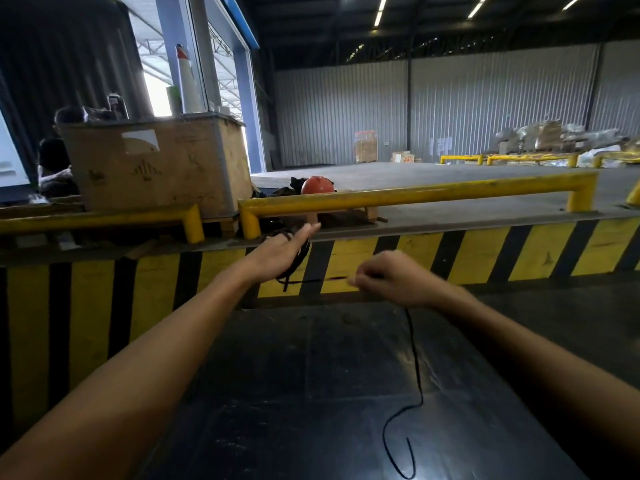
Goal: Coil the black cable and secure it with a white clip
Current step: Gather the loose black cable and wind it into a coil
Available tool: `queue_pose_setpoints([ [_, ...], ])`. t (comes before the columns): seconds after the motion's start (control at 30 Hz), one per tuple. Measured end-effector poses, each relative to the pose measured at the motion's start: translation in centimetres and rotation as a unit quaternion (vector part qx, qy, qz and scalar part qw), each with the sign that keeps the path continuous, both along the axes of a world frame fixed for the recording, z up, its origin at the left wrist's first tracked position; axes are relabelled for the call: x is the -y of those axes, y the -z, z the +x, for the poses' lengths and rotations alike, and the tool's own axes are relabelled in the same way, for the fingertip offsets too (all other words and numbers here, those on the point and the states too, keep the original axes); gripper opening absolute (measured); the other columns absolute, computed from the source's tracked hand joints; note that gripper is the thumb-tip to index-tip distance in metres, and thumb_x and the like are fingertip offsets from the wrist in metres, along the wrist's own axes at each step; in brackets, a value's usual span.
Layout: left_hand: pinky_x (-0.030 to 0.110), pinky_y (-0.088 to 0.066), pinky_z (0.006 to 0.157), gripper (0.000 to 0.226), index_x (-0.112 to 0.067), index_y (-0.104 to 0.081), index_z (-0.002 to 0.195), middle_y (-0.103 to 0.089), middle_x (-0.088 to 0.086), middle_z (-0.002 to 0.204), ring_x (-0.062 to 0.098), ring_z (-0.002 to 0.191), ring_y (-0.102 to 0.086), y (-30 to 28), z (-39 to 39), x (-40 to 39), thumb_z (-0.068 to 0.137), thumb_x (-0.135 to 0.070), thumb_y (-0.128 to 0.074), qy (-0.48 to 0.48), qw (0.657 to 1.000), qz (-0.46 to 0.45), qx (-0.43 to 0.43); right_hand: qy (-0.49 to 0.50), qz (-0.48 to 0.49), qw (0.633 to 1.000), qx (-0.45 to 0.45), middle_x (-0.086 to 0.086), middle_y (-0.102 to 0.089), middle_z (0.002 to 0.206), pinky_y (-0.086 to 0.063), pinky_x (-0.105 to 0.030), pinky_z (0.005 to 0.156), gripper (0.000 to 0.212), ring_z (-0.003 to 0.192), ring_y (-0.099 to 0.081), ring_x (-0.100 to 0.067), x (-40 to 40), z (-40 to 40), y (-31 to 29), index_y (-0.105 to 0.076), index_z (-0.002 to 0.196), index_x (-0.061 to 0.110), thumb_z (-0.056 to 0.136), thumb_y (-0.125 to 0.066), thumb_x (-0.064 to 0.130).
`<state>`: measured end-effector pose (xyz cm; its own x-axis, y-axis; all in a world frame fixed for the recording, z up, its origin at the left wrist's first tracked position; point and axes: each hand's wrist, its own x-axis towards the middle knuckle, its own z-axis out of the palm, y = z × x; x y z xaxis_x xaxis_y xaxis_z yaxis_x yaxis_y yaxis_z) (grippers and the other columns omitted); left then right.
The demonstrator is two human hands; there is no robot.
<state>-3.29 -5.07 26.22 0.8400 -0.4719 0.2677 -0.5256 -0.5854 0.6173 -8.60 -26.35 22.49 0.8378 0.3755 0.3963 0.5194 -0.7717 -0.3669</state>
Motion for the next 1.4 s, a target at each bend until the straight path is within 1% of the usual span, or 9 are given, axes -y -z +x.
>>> queue_pose_setpoints([
  [0.1, 0.041, -0.025, 0.11, 0.051, -0.03, -0.035, 0.144, -0.036, 0.007, 0.151, 0.025, 0.136, -0.036, 0.7, -1.2, -0.1, 0.1, -0.046, -0.016, -0.011, 0.989, 0.146, -0.006, 0.015, 0.074, 0.995, 0.065, 0.001, -0.06, 0.069, -0.048, -0.026, 0.058, 0.019, 0.064, -0.058, -0.013, 2.1, 0.1, -3.0, -0.064, 0.08, 0.017, 0.087, -0.06, 0.033],
  [0.2, 0.043, -0.032, 0.104, 0.051, -0.038, -0.039, 0.14, -0.043, 0.006, 0.145, 0.021, 0.122, -0.045, 1.0, -2.7, 0.7, 0.096, -0.055, -0.019, 0.049, 0.981, 0.151, -0.108, 0.036, 0.096, 0.985, 0.135, 0.002, -0.06, 0.066, -0.045, -0.025, 0.056, 0.015, 0.062, -0.056, -0.013, 3.0, 0.8, -4.6, -0.065, 0.077, 0.019, 0.084, -0.064, 0.033],
  [0.33, 0.059, -0.036, 0.104, 0.051, -0.051, -0.038, 0.135, -0.04, -0.003, 0.145, 0.028, 0.134, -0.04, 0.4, -3.8, 1.1, 0.088, -0.062, -0.024, 0.204, 0.915, -0.034, -0.347, 0.071, 0.183, 0.963, 0.186, 0.003, -0.055, 0.066, -0.039, -0.021, 0.054, 0.019, 0.059, -0.05, -0.012, 3.4, 1.7, -4.1, -0.061, 0.079, 0.016, 0.084, -0.065, 0.034],
  [0.53, 0.064, -0.045, 0.091, 0.053, -0.039, -0.04, 0.139, -0.048, 0.01, 0.141, 0.034, 0.119, -0.057, -2.5, -4.5, 1.9, 0.092, -0.058, -0.023, 0.319, 0.792, -0.343, -0.391, 0.028, 0.238, 0.971, -0.028, -0.011, -0.063, 0.08, -0.052, -0.049, 0.069, 0.04, 0.071, -0.061, -0.022, -0.2, 1.1, 1.9, -0.061, 0.084, 0.015, 0.097, -0.036, 0.041],
  [0.73, 0.063, -0.034, 0.101, 0.05, -0.041, -0.038, 0.139, -0.03, 0.006, 0.155, 0.033, 0.139, -0.031, -3.9, -3.2, 1.7, 0.096, -0.055, -0.016, 0.188, 0.863, -0.394, -0.253, -0.072, 0.05, 0.985, -0.147, 0.003, -0.055, 0.077, -0.045, -0.025, 0.064, 0.029, 0.069, -0.054, -0.009, -5.3, -2.5, 5.7, -0.056, 0.09, 0.016, 0.099, -0.037, 0.035],
  [0.97, 0.059, -0.02, 0.111, 0.05, -0.044, -0.031, 0.142, -0.025, 0.005, 0.157, 0.033, 0.142, -0.024, -1.4, -1.5, -1.6, 0.096, -0.056, -0.017, 0.032, 0.99, -0.052, -0.123, -0.046, -0.046, 0.998, -0.012, 0.006, -0.06, 0.077, -0.048, -0.023, 0.064, 0.018, 0.071, -0.06, -0.009, -0.4, -2.3, -1.7, -0.061, 0.087, 0.025, 0.094, -0.047, 0.034],
  [1.07, 0.054, -0.029, 0.108, 0.053, -0.041, -0.036, 0.14, -0.037, 0.006, 0.15, 0.03, 0.134, -0.037, -1.1, -2.5, -1.9, 0.095, -0.059, -0.017, 0.017, 0.986, 0.098, -0.136, -0.009, -0.047, 0.998, 0.041, 0.002, -0.065, 0.079, -0.051, -0.025, 0.065, 0.019, 0.072, -0.062, -0.012, 1.1, -2.4, -4.1, -0.067, 0.088, 0.021, 0.091, -0.053, 0.035],
  [1.2, 0.051, -0.04, 0.103, 0.039, -0.05, -0.05, 0.118, -0.046, 0.006, 0.141, 0.026, 0.121, -0.052, -0.8, -4.4, -0.4, 0.093, -0.06, -0.021, 0.089, 0.957, 0.15, -0.233, 0.029, -0.017, 0.991, 0.131, 0.001, -0.061, 0.07, -0.042, -0.019, 0.055, 0.017, 0.064, -0.058, -0.013, 2.1, -1.5, -5.8, -0.066, 0.084, 0.014, 0.085, -0.062, 0.031],
  [1.4, 0.06, -0.047, 0.092, 0.053, -0.039, -0.042, 0.138, -0.047, 0.009, 0.144, 0.035, 0.12, -0.056, -2.4, -5.6, 0.2, 0.09, -0.057, -0.027, 0.307, 0.844, -0.126, -0.421, 0.02, 0.113, 0.983, 0.144, -0.006, -0.064, 0.073, -0.046, -0.029, 0.056, 0.042, 0.064, -0.06, -0.015, 1.8, -0.8, -3.6, -0.065, 0.089, 0.011, 0.091, -0.039, 0.045],
])
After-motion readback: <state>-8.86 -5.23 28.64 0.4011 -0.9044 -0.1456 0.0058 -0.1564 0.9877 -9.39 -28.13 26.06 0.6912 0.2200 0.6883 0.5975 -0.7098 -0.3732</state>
